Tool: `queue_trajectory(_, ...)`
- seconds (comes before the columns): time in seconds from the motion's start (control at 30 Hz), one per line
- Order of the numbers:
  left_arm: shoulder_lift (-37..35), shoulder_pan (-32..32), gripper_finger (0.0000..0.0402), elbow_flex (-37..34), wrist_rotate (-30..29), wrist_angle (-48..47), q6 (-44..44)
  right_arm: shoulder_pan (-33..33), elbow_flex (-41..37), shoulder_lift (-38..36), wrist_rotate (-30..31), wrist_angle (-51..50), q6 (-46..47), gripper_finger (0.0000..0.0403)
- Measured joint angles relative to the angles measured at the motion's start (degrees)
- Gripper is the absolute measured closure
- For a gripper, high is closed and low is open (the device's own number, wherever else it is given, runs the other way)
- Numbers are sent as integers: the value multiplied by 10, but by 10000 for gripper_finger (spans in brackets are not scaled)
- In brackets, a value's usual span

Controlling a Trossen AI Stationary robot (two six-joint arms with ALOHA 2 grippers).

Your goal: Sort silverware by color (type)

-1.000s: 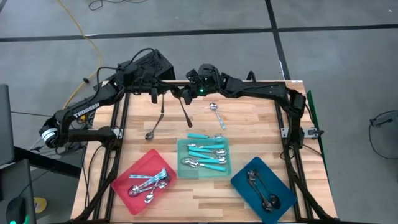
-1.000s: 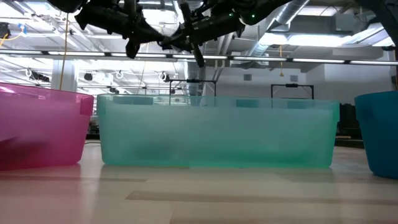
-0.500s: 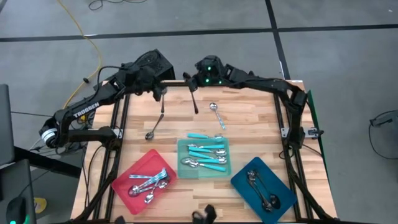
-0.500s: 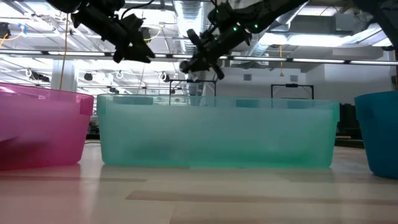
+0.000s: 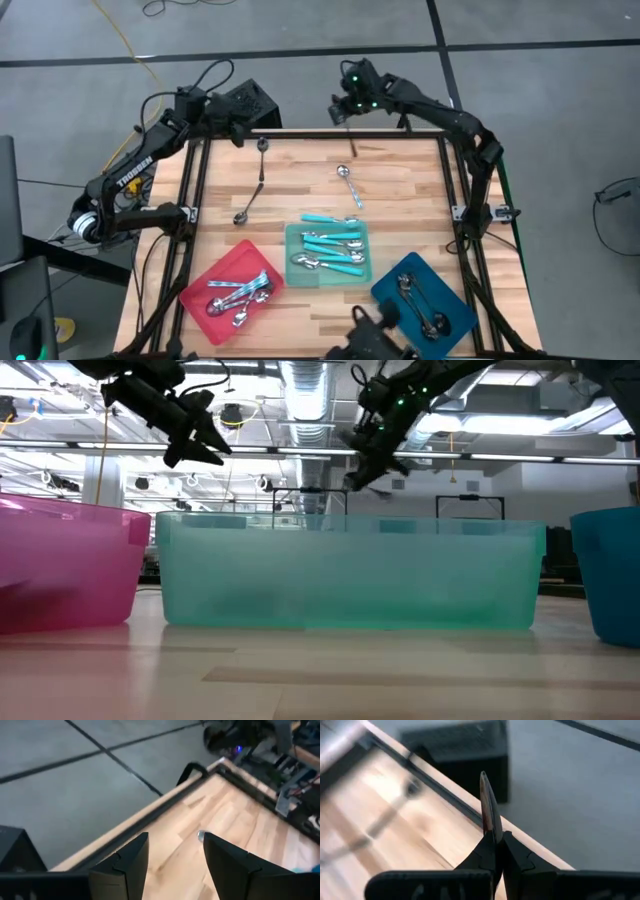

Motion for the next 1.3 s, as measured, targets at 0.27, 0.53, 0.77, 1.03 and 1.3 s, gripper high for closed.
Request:
queue_trajectory(0.27,0,1,230,0,-1,-51,32,-36,23,-23,143,-266,-88,374)
queue_trajectory(0.53,0,1,230,0,-38,-48,27,-22,15,-28,220,-401,-55,374)
queue_trajectory(0.77,0,1,230,0,-17,-49,6,27,-181,-156,214,-343,10,374)
queue_trajectory(1.03,0,1,230,0,-14,-47,2,130,-375,-339,191,-329,166,374)
queue_trajectory(1.3,0,1,230,-1,-2,-49,-9,299,-446,-447,139,-385,401,374)
